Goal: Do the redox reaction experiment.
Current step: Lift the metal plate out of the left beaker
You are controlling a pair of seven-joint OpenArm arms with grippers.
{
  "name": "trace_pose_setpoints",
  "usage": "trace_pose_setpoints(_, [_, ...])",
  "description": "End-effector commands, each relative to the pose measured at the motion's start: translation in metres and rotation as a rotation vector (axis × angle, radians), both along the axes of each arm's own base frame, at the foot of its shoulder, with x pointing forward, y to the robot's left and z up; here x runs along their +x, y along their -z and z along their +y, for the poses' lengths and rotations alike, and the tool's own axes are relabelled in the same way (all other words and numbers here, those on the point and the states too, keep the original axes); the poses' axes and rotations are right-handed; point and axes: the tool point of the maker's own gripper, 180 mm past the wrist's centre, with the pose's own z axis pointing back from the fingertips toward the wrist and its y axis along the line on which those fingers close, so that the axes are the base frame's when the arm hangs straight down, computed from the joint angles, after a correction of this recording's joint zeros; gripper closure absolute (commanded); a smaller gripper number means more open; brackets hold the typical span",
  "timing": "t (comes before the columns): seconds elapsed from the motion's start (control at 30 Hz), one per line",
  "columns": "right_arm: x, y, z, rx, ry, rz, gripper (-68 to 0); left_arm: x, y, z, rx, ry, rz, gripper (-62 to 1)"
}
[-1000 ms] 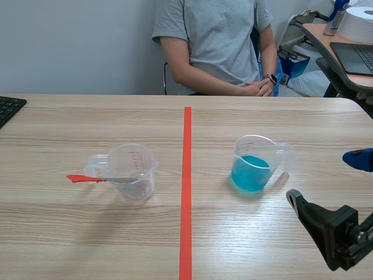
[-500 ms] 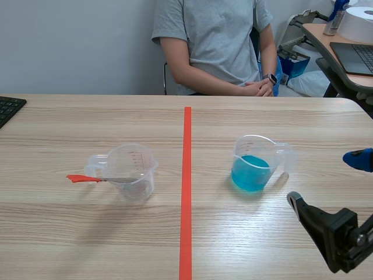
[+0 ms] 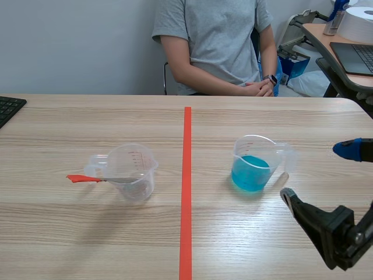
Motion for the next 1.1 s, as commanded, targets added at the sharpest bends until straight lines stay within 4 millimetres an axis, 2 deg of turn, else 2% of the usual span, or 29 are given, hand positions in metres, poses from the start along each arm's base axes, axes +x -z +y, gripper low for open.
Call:
trace_pose_setpoints(0.0, [0.007, -0.014, 0.006, 0.007, -0.026, -0.053, -67.9, 0.002, -0.004, -0.001, -0.004, 0.001, -0.017, -62.3])
trace_pose_setpoints(0.23, [0.014, -0.014, 0.032, -0.061, -0.135, -0.102, -67.9, 0.002, -0.004, -0.001, -0.004, 0.001, -0.017, -62.3])
trace_pose_setpoints(0.5, [0.016, -0.019, 0.086, -0.054, -0.294, -0.160, -67.9, 0.000, -0.004, -0.001, -0.004, 0.001, -0.011, -62.3])
trace_pose_setpoints(0.8, [-0.007, -0.018, 0.154, -0.041, -0.515, -0.202, -67.9, -0.016, -0.003, -0.001, -0.004, 0.000, 0.023, -62.3])
trace_pose_setpoints(1.07, [-0.012, -0.019, 0.195, -0.059, -0.585, -0.269, -67.9, -0.015, -0.003, -0.001, -0.004, 0.000, 0.020, -62.3])
